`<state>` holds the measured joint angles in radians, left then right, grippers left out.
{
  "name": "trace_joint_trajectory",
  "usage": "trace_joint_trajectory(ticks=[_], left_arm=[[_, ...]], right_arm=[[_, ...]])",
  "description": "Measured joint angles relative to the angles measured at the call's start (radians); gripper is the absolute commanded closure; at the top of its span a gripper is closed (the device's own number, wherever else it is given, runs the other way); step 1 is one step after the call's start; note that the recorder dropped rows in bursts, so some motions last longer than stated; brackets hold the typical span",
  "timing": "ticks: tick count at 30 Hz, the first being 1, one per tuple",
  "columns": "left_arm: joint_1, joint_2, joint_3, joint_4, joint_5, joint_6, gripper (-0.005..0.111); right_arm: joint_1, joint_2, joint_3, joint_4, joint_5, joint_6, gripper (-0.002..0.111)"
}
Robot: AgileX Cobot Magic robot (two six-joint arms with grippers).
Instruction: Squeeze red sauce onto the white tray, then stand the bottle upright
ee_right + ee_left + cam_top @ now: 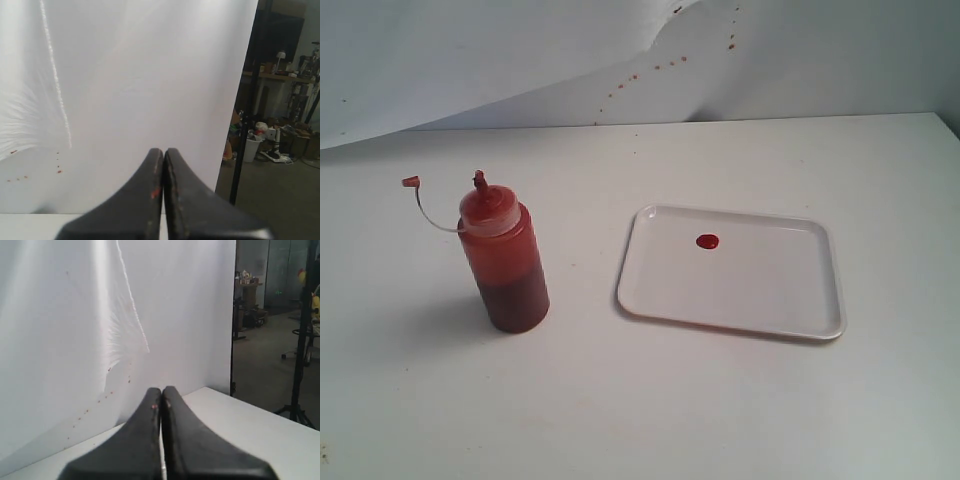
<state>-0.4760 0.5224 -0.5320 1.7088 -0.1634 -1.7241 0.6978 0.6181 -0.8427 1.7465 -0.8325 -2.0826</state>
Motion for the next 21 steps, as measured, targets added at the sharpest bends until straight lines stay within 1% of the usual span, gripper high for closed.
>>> trace_joint_trajectory(ticks=[2,4,6,8,10,13,16,21], left_arm=[[0.023,-0.105,0.045,0.002,-0.002,0.000,0.106],[0.096,-0.227,0.118,0.002,-0.002,0.000,0.106],[0.179,-0.300,0.158,0.002,-0.011,-0.002,0.106],[0.254,-0.355,0.178,-0.033,-0.028,-0.013,0.106],[0.295,-0.393,0.178,-0.064,-0.041,-0.020,0.106],[0.312,-0.407,0.178,-0.102,-0.044,-0.025,0.106],[0.312,-0.407,0.178,-0.136,-0.044,-0.025,0.106],[0.312,-0.407,0.178,-0.151,-0.067,-0.025,0.106]], right_arm=[[0.000,0.000,0.000,0.000,0.000,0.000,0.108],[0.000,0.000,0.000,0.000,0.000,0.000,0.108],[0.000,0.000,0.000,0.000,0.000,0.000,0.108],[0.000,0.000,0.000,0.000,0.000,0.000,0.108],[0.000,0.000,0.000,0.000,0.000,0.000,0.108],[0.000,0.000,0.000,0.000,0.000,0.000,0.108],[0.000,0.000,0.000,0.000,0.000,0.000,0.108],[0.000,0.000,0.000,0.000,0.000,0.000,0.108]])
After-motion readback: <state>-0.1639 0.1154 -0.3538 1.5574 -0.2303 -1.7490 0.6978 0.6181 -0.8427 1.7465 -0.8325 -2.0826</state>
